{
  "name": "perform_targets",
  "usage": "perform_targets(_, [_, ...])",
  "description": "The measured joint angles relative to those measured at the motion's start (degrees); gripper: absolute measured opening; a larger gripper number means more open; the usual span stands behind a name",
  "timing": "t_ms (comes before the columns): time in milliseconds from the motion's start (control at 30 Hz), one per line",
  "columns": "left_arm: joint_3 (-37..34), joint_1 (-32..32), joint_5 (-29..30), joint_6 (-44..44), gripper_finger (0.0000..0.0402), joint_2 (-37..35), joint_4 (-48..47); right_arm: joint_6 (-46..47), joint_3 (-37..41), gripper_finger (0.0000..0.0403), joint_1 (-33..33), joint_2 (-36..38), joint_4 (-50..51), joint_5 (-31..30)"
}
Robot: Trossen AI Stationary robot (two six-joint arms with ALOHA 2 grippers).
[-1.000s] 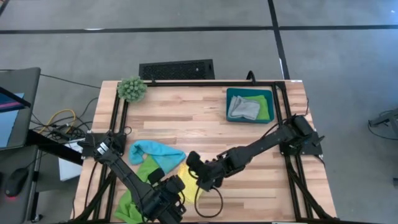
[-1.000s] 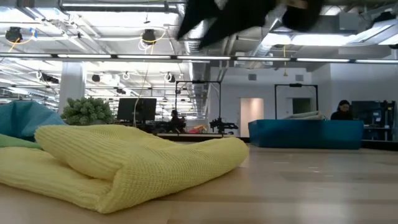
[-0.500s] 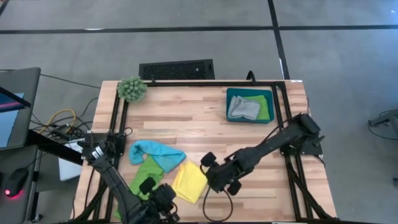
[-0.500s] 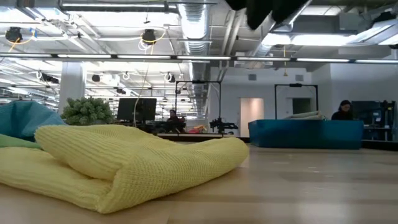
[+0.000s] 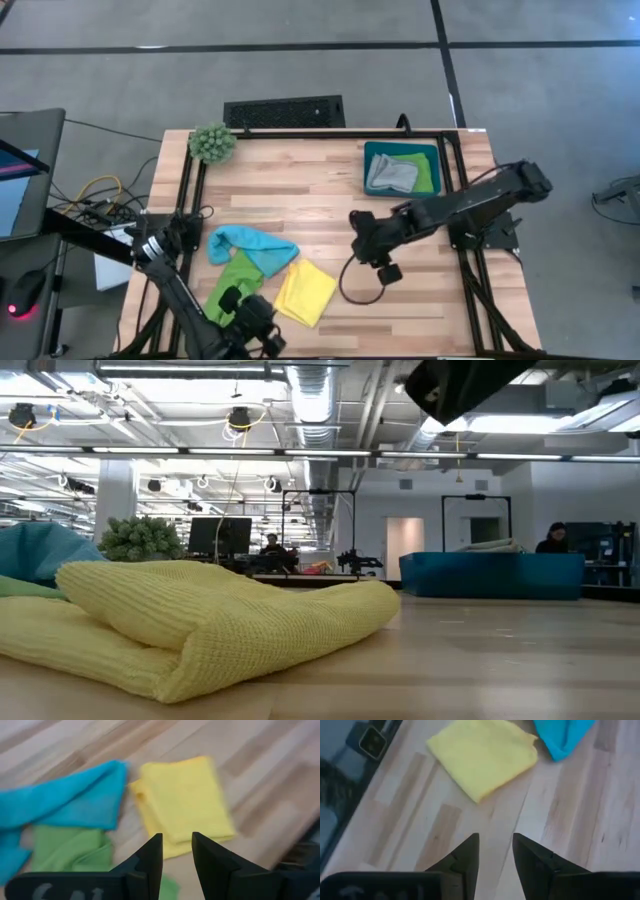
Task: Fold microfiber towels
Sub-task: Fold the yellow microfiber cloth
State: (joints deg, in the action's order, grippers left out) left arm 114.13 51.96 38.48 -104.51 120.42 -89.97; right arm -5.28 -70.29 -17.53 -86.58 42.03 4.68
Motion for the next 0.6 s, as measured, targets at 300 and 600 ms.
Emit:
perform_targets(300, [-18.6, 1.3, -0.7, -16.6, 0.0098, -7.6, 15.6, 11.7, 9.6, 0.0133, 5.9, 3.7, -13.4, 17.4])
perform_targets(600, [-40.0, 3.7, 2.9, -28.3, 0.0098, -11.2, 53.3, 15.6, 10.2, 0.0127, 12.4, -6.6, -20.0, 33.2])
